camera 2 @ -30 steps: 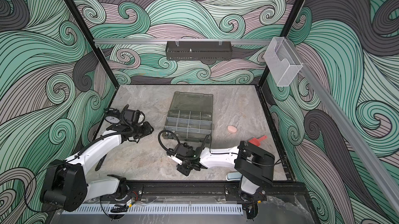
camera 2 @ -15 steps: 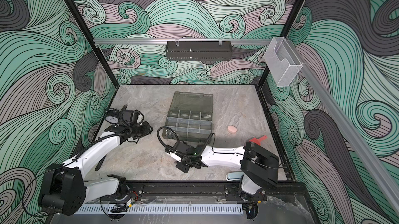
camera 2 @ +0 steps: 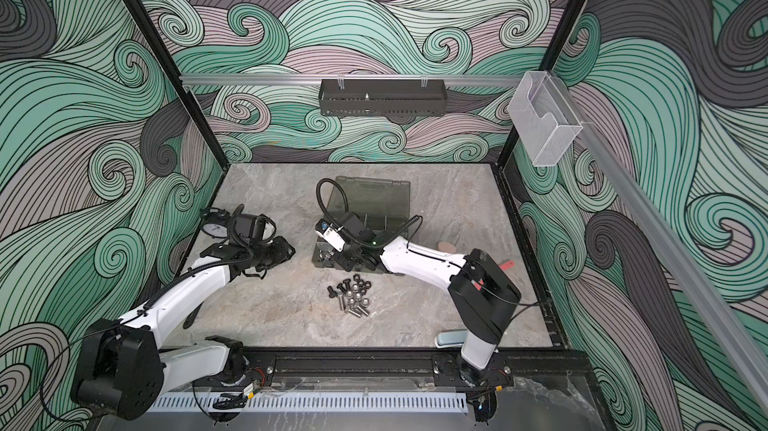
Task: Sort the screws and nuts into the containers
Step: 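Carry the wing nut over the box and release it into the nearest compartment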
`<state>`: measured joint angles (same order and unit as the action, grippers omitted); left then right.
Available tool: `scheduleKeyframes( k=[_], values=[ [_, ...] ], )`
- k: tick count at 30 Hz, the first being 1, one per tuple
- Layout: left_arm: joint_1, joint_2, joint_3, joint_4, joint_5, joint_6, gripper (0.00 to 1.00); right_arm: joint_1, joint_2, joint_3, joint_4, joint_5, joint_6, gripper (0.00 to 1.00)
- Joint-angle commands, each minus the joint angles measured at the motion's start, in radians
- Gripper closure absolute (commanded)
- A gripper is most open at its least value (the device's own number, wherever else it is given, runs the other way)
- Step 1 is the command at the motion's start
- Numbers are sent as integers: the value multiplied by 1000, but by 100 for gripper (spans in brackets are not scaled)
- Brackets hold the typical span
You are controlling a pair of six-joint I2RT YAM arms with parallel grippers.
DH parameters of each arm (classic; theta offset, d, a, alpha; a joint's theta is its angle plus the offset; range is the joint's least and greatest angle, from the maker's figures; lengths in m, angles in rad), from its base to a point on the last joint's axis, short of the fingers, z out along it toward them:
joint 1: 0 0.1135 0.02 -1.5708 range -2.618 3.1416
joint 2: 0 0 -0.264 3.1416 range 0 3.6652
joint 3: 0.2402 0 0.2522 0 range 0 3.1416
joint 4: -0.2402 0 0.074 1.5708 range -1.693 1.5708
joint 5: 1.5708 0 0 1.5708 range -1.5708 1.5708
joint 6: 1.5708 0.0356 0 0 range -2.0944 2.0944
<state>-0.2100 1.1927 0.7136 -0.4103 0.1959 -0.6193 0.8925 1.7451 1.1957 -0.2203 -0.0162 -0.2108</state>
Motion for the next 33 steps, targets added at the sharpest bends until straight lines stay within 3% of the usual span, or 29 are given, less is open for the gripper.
scheduleKeyframes(
  k=[1,4,7,11,33],
  values=[
    [10,-25,-15,8,28,-26,62,-21,47,35,-1,0,-36,87],
    [10,-29,-19,1,31,-26,62,-27,65,45,-4,4,-32,86],
    [9,-31,-24,-8,31,-25,62,-29,55,41,-1,7,-25,72],
    [9,-33,-31,2,33,-30,62,-32,45,37,2,18,-24,61],
    [9,-28,-43,18,56,-21,62,-32,-176,-147,10,-25,136,57]
  ],
)
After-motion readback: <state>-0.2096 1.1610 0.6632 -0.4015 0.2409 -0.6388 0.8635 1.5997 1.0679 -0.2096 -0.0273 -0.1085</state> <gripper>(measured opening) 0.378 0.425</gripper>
